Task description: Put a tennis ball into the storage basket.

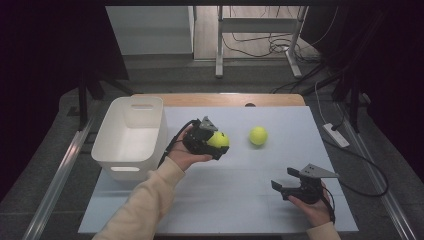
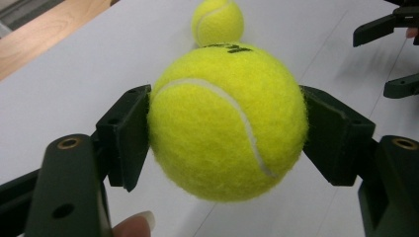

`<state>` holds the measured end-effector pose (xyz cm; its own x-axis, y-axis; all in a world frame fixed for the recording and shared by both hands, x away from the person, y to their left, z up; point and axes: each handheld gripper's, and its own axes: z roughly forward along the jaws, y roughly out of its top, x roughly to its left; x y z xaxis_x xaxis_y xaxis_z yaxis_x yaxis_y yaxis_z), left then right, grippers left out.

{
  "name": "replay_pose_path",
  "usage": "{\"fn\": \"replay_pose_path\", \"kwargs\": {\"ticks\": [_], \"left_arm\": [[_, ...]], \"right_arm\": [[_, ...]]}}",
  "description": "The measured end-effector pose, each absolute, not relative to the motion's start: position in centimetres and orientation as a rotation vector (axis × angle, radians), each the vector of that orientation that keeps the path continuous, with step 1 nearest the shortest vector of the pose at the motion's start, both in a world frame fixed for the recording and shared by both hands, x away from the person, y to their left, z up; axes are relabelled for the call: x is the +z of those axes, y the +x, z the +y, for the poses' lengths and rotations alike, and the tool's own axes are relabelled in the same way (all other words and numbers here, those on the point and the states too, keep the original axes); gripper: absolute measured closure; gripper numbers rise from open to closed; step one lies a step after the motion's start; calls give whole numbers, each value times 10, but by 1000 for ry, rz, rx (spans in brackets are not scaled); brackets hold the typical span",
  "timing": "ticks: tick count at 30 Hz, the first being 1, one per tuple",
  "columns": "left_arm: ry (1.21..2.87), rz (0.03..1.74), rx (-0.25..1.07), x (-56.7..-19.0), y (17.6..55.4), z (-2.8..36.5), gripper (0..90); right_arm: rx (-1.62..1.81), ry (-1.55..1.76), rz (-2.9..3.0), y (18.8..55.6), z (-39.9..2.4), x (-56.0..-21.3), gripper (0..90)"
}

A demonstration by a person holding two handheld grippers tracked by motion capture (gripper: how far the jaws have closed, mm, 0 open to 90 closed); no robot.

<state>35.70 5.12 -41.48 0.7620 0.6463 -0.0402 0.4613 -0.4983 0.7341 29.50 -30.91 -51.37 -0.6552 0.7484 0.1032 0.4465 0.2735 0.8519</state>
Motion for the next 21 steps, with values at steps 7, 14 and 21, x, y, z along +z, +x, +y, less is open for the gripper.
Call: {"fn": "replay_pose_path", "kwargs": {"ticks": [7,14,21], "left_arm": [[2150,809,297,-407,354,56,272],[2119,801,326,-399,350,62,272],[2063,795,381,-392,347,71,272]], "right_arm": [[1330,1095,2228,295,-309,-514,139],[1328,1098,2229,295,-309,-514,138],[1328,1094,2228,295,-309,-514,139]]}}
